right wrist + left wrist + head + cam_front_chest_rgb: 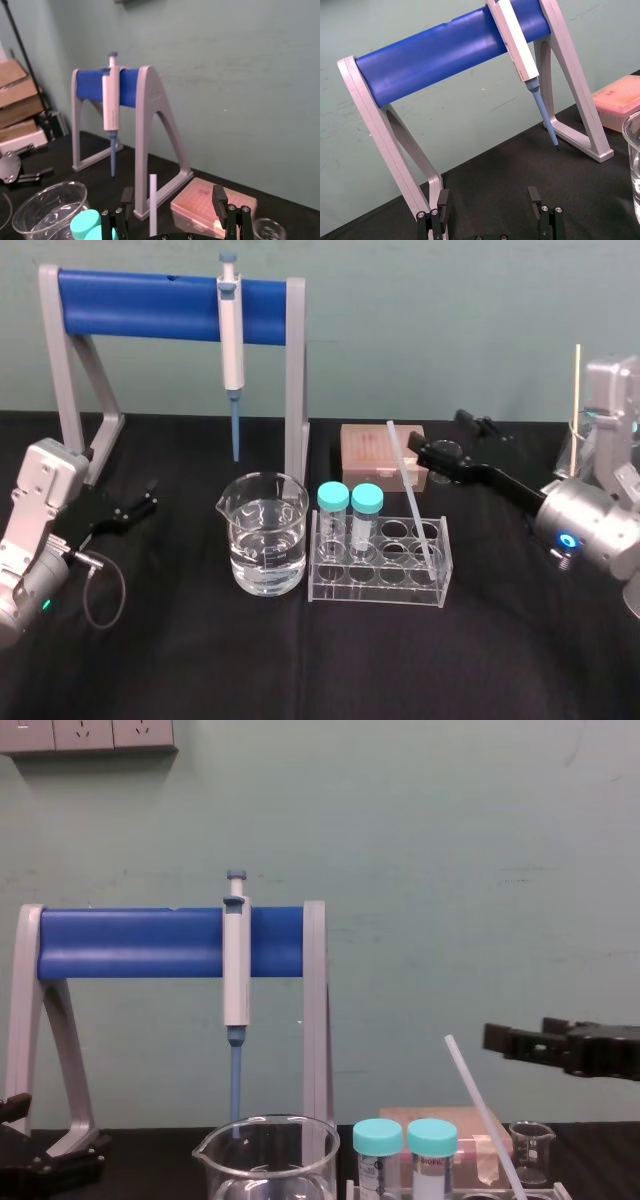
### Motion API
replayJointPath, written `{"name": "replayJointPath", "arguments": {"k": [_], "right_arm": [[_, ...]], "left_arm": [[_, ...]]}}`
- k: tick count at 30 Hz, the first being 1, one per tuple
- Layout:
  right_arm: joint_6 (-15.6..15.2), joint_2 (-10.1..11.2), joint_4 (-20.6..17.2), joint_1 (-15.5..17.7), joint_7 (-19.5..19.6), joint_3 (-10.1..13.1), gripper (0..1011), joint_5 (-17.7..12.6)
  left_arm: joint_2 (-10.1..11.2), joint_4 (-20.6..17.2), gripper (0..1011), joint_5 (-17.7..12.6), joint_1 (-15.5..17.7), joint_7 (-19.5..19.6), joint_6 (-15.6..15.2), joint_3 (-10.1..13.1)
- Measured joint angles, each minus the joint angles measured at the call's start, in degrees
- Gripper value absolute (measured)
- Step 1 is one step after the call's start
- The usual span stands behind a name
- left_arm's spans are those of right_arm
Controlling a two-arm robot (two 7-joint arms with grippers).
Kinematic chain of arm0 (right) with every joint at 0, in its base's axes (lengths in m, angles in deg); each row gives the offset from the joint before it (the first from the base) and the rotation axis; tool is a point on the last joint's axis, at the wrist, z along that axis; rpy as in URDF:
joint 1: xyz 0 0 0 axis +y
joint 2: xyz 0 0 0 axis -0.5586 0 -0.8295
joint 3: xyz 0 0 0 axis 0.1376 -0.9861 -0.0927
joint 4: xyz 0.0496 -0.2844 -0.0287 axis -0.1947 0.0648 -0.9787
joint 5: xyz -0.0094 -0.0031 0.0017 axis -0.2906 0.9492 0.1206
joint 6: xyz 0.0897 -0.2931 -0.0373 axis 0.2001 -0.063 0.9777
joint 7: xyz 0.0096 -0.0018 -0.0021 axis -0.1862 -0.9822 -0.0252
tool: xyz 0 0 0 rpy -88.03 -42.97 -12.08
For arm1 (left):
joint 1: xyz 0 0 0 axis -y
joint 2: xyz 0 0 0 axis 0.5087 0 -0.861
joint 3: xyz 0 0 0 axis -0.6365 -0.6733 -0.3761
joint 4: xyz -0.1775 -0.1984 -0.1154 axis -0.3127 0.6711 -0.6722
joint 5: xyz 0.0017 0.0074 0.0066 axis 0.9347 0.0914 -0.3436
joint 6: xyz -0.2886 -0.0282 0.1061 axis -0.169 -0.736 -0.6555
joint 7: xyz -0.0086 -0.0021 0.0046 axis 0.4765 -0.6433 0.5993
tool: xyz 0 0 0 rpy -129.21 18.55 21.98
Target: Pick up the stirring rod with one hand, then place it down.
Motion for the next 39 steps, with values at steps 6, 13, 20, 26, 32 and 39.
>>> {"name": "replayJointPath", "arguments": {"k": [6, 13, 20, 26, 32, 39], "right_arm": [[-1.8, -1.7, 3.7, -3.5, -2.0, -1.9, 1003, 1.5], [-3.3, -3.2, 7.3, -6.1, -3.5, -3.7, 1003, 2.8], [-3.7, -4.0, 9.1, -7.2, -3.7, -4.3, 1003, 3.9], [-3.7, -4.1, 9.3, -7.4, -3.7, -4.4, 1003, 4.2], [-3.7, -4.1, 9.2, -7.3, -3.7, -4.3, 1003, 4.1], [-3.7, -4.0, 9.1, -7.2, -3.7, -4.3, 890, 4.0]], "left_arm": [[0.0, 0.0, 1000, 0.0, 0.0, 0.0, 0.0, 0.0], [0.0, 0.0, 1000, 0.0, 0.0, 0.0, 0.0, 0.0], [0.0, 0.0, 1000, 0.0, 0.0, 0.0, 0.0, 0.0], [0.0, 0.0, 1000, 0.0, 0.0, 0.0, 0.0, 0.0], [0.0, 0.0, 1001, 0.0, 0.0, 0.0, 0.0, 0.0], [0.0, 0.0, 1000, 0.0, 0.0, 0.0, 0.0, 0.0]]}}
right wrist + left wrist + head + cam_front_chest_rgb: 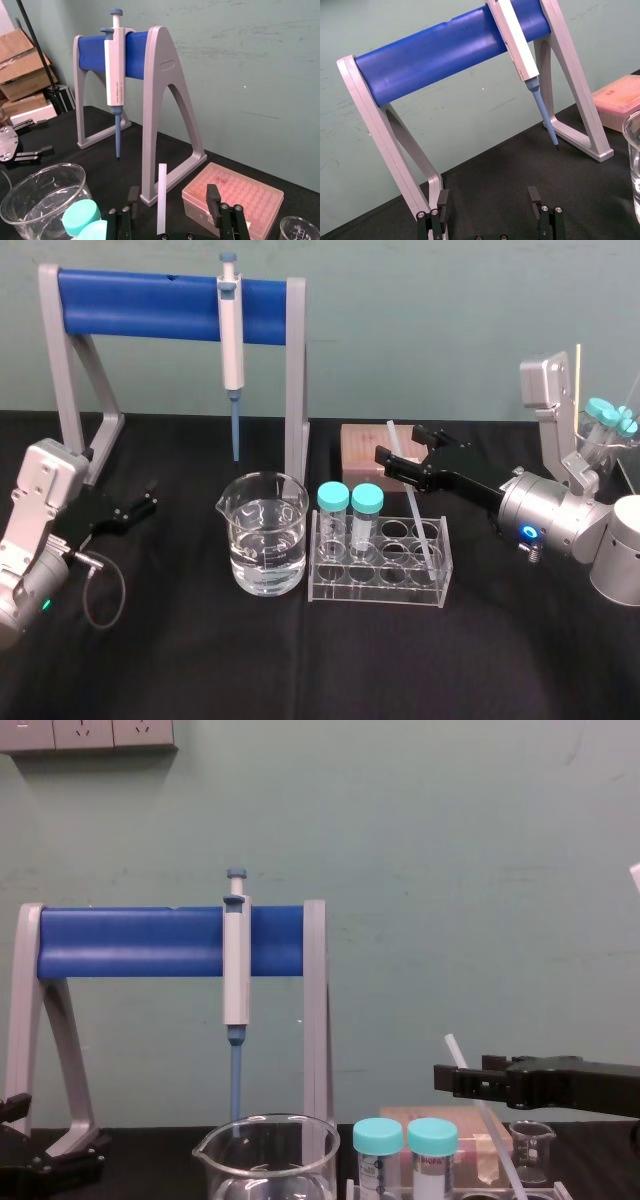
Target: Pick up the stirring rod with one hand, then place it down.
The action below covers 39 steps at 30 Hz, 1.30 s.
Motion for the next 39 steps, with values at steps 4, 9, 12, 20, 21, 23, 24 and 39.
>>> {"name": "replayJointPath", "arguments": {"k": [4, 9, 12, 20, 21, 23, 24, 39], "right_arm": [[0.0, 0.0, 0.0, 0.0, 0.0, 0.0, 768, 0.0], [0.0, 0.0, -0.1, 0.0, 0.0, 0.1, 612, -0.1], [0.1, 0.0, -0.1, 0.1, 0.0, 0.1, 511, -0.1], [0.1, 0.0, -0.1, 0.1, 0.0, 0.1, 274, -0.1], [0.1, 0.0, -0.1, 0.1, 0.0, 0.1, 249, -0.1], [0.1, 0.0, -0.1, 0.1, 0.0, 0.1, 171, -0.1], [0.1, 0.0, -0.1, 0.1, 0.0, 0.1, 138, -0.1], [0.1, 0.0, -0.1, 0.1, 0.1, 0.1, 72, -0.1]], "left_arm": [[0.0, 0.0, 1000, 0.0, 0.0, 0.0, 0.0, 0.0], [0.0, 0.0, 1000, 0.0, 0.0, 0.0, 0.0, 0.0], [0.0, 0.0, 1000, 0.0, 0.0, 0.0, 0.0, 0.0], [0.0, 0.0, 1000, 0.0, 0.0, 0.0, 0.0, 0.0], [0.0, 0.0, 1001, 0.0, 0.0, 0.0, 0.0, 0.0], [0.0, 0.0, 1000, 0.0, 0.0, 0.0, 0.0, 0.0], [0.0, 0.0, 1000, 0.0, 0.0, 0.0, 0.0, 0.0], [0.0, 0.0, 1000, 0.0, 0.0, 0.0, 0.0, 0.0]]}}
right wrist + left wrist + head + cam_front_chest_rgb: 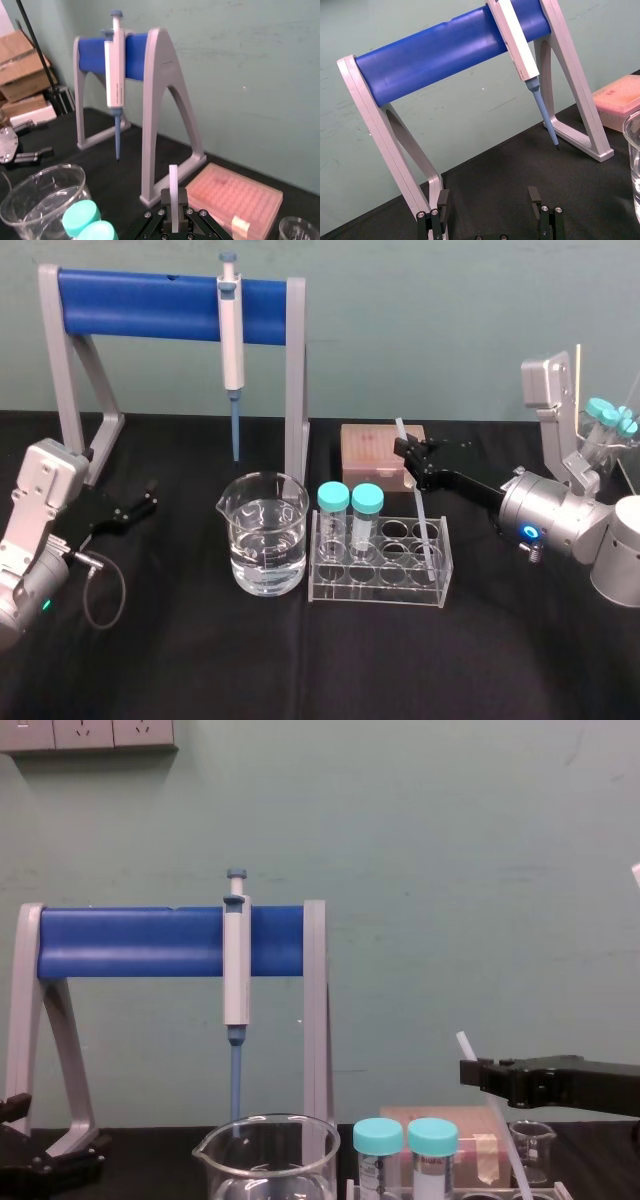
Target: Pick up the stirring rod with one hand, then place it down.
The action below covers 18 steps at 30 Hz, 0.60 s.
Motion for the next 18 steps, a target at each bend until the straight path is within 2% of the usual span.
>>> {"name": "replayJointPath", "arguments": {"k": [11, 13, 18], "right_arm": [[14.4, -1.9, 0.1, 2.8, -1.7, 2.0, 72, 2.6], [16.4, -2.2, 0.0, 3.3, -2.2, 2.3, 72, 3.1], [19.0, -2.5, -0.7, 4.0, -2.5, 3.3, 72, 3.9]], "left_arm": [[0.0, 0.0, 1000, 0.0, 0.0, 0.0, 0.0, 0.0], [0.0, 0.0, 1000, 0.0, 0.0, 0.0, 0.0, 0.0], [0.0, 0.0, 1000, 0.0, 0.0, 0.0, 0.0, 0.0]]}}
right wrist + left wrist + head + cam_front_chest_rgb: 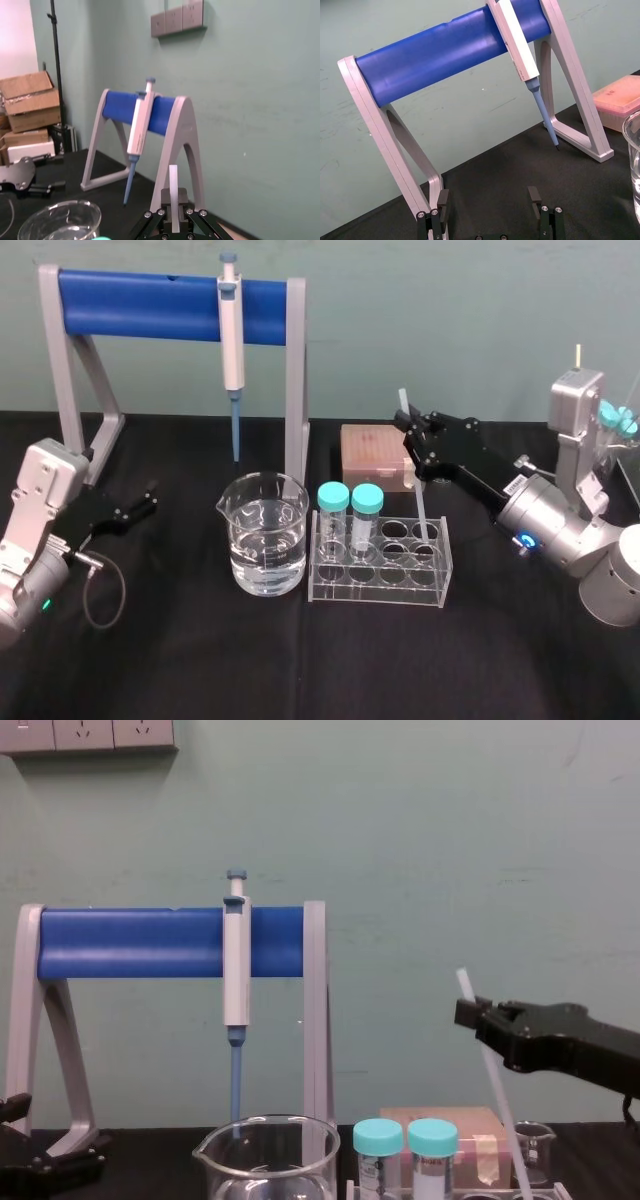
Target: Pick up the stirring rod with one hand, then place it down.
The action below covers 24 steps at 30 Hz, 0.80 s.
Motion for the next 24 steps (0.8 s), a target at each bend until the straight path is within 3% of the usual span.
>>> {"name": "replayJointPath", "arguments": {"k": [5, 11, 17, 24], "right_arm": [[2.0, -0.2, -1.7, 0.6, 0.1, 1.6, 72, 0.3], [4.4, -0.2, -6.9, 1.7, 1.4, 5.4, 72, -0.1], [4.9, 0.0, -10.9, 3.2, 3.3, 8.6, 72, -0.2], [4.5, -0.1, -12.1, 4.2, 4.5, 10.2, 72, 0.4]], "left_arm": [[0.0, 0.0, 1000, 0.0, 0.0, 0.0, 0.0, 0.0], [0.0, 0.0, 1000, 0.0, 0.0, 0.0, 0.0, 0.0], [0.0, 0.0, 1000, 0.0, 0.0, 0.0, 0.0, 0.0], [0.0, 0.0, 1000, 0.0, 0.0, 0.0, 0.0, 0.0]]}}
